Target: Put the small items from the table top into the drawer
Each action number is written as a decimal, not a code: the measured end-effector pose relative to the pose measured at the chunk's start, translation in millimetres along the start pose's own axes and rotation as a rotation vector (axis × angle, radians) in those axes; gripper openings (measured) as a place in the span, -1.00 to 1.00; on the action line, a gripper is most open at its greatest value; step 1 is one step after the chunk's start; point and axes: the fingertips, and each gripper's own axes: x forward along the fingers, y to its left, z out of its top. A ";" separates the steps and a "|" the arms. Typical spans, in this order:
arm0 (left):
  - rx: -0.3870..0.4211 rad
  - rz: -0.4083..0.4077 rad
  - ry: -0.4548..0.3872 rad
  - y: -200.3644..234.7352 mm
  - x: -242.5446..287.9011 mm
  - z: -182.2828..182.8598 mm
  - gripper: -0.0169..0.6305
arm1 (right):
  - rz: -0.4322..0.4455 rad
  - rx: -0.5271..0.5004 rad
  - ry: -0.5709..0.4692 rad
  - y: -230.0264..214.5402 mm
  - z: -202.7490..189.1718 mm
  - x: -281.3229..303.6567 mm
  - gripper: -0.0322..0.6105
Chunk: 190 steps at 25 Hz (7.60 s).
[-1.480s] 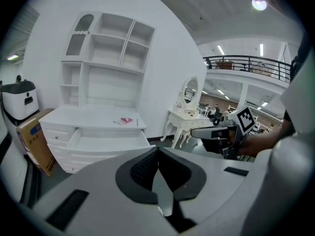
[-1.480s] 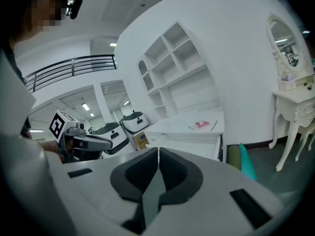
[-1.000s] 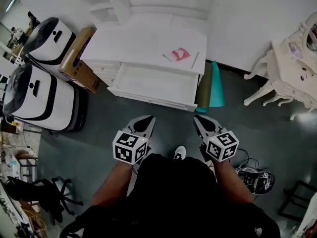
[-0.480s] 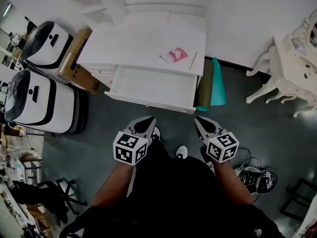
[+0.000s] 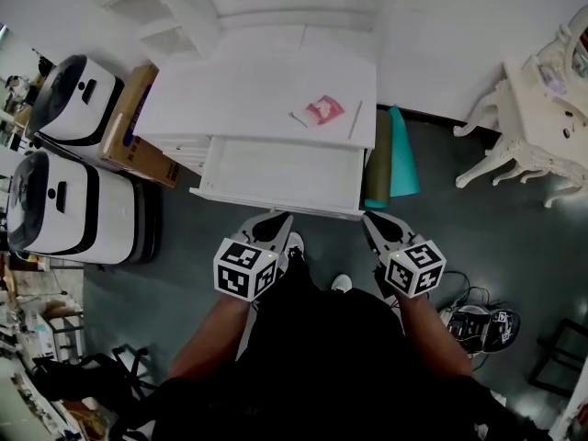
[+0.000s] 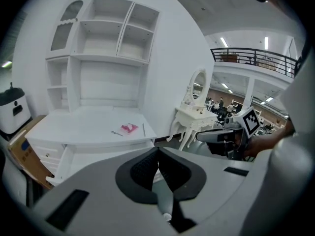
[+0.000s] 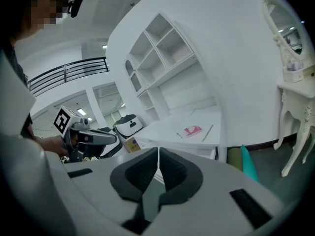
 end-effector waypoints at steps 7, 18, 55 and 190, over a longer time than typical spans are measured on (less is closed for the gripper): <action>0.013 -0.026 0.025 40.3 19.8 13.3 -0.91 | -0.036 0.007 0.013 -6.0 10.4 41.1 -0.81; 0.026 -0.056 0.035 125.9 47.2 35.4 -0.91 | -0.103 -0.017 0.032 -9.8 35.6 126.9 -0.81; -0.102 -0.050 0.165 247.3 88.5 -4.0 -0.91 | -0.235 -0.310 0.496 -114.5 3.9 381.2 -0.73; -0.004 -0.113 0.110 167.8 144.3 60.2 -0.91 | -0.304 -0.017 0.186 -136.7 42.2 198.2 -0.79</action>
